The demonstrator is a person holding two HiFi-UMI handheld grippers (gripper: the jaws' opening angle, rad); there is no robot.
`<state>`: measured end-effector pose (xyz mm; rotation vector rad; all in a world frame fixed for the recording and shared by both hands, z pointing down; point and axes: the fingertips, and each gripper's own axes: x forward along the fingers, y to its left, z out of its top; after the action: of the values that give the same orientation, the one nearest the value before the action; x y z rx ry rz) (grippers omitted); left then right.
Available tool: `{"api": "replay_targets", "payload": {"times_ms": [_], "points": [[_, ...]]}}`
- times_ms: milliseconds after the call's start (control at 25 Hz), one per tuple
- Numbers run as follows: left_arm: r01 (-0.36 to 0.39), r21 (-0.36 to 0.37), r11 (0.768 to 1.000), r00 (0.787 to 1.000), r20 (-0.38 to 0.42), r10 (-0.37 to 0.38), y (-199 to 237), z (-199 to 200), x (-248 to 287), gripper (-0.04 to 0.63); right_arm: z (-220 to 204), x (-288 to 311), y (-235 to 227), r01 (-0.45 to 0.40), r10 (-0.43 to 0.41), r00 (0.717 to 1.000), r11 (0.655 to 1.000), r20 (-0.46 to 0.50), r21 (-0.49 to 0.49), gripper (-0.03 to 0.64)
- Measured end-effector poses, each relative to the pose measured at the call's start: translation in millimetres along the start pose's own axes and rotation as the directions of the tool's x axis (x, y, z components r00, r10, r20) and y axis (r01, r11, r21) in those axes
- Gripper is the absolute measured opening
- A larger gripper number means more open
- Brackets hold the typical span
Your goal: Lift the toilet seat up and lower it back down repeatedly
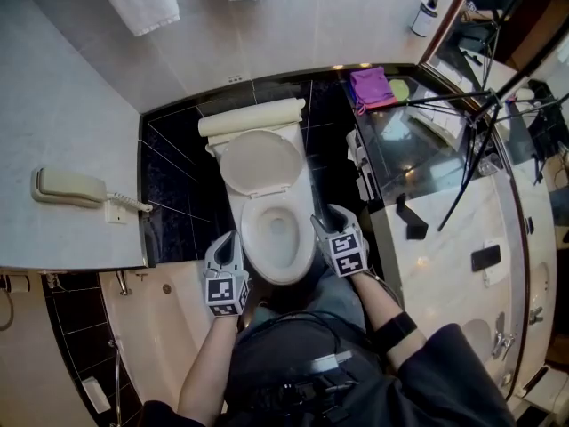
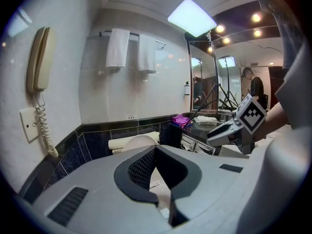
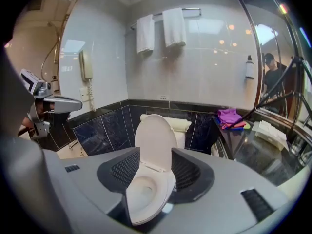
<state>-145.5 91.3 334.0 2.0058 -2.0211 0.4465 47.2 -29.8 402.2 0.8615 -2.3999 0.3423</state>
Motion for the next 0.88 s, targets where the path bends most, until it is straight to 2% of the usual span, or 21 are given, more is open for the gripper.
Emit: {"api": "replay_targets", "payload": {"times_ms": [80, 280, 520, 640, 880], "points": [[0.003, 0.002, 1.000, 1.000, 0.003, -0.003, -3.5, -7.5, 10.2, 0.000, -21.9, 10.5, -14.0, -0.003, 0.005, 0.999, 0.997, -0.034, 0.078, 0.254], [0.054, 0.036, 0.998, 0.997, -0.052, -0.052, -14.6, -43.9, 17.2, 0.000, -122.4, 31.0, -21.3, 0.007, 0.031, 0.987, 0.972, -0.156, 0.237, 0.275], [0.096, 0.088, 0.992, 0.993, -0.077, -0.089, -23.0, -98.0, 33.6, 0.000, -236.5, 73.4, -8.1, 0.001, 0.123, 0.947, 0.922, -0.296, 0.386, 0.273], [0.107, 0.104, 0.989, 0.992, -0.079, -0.099, -21.2, -132.1, 40.3, 0.000, -286.1, 94.9, -0.6, 0.026, 0.130, 0.936, 0.900, -0.327, 0.434, 0.273], [0.097, 0.065, 0.993, 0.990, -0.107, -0.090, -19.9, -200.5, 61.1, 0.000, -370.2, 136.2, 11.1, 0.059, 0.154, 0.930, 0.834, -0.333, 0.549, 0.272]]}}
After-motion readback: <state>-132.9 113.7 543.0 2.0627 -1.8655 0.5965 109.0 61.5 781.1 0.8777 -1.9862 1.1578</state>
